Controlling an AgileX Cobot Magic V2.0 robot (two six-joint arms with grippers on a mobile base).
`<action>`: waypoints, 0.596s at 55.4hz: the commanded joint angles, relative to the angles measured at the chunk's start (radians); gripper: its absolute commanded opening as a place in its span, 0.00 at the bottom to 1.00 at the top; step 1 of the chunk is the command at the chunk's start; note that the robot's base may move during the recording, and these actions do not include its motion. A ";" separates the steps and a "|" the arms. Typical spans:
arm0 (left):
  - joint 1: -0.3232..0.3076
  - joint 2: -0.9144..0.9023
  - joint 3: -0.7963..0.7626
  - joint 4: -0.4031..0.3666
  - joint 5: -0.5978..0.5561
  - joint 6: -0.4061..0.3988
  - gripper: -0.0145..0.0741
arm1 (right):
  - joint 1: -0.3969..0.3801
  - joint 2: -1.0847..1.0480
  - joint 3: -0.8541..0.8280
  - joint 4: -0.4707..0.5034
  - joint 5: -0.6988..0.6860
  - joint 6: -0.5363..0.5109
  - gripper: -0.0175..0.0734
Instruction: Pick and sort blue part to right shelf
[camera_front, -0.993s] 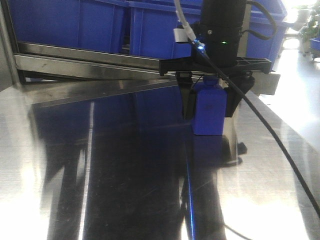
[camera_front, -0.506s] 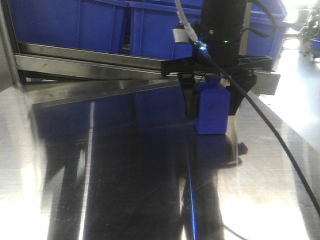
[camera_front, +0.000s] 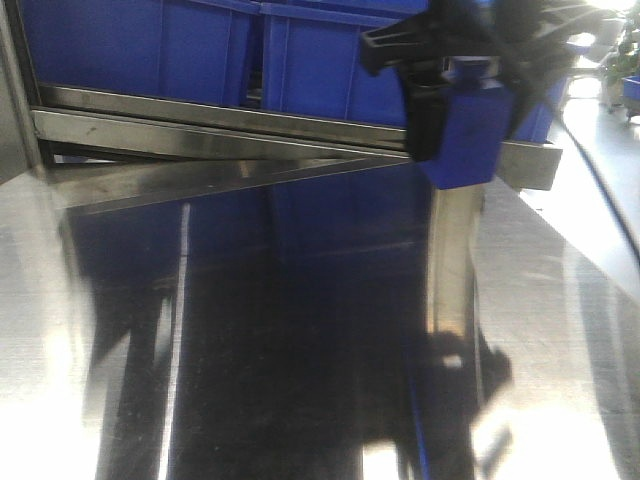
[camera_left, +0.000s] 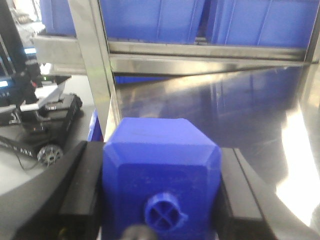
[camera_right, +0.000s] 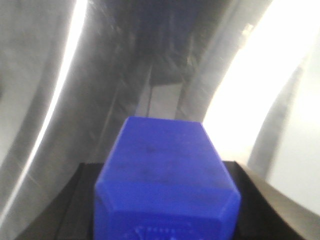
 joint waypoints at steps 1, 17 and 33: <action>-0.006 0.009 -0.024 0.000 -0.107 0.000 0.57 | -0.002 -0.150 0.115 -0.071 -0.125 -0.015 0.42; -0.006 0.009 -0.024 0.000 -0.112 0.000 0.57 | -0.003 -0.540 0.561 -0.168 -0.331 -0.015 0.42; -0.006 0.009 -0.024 0.000 -0.112 0.000 0.57 | -0.003 -0.949 0.818 -0.172 -0.403 -0.015 0.42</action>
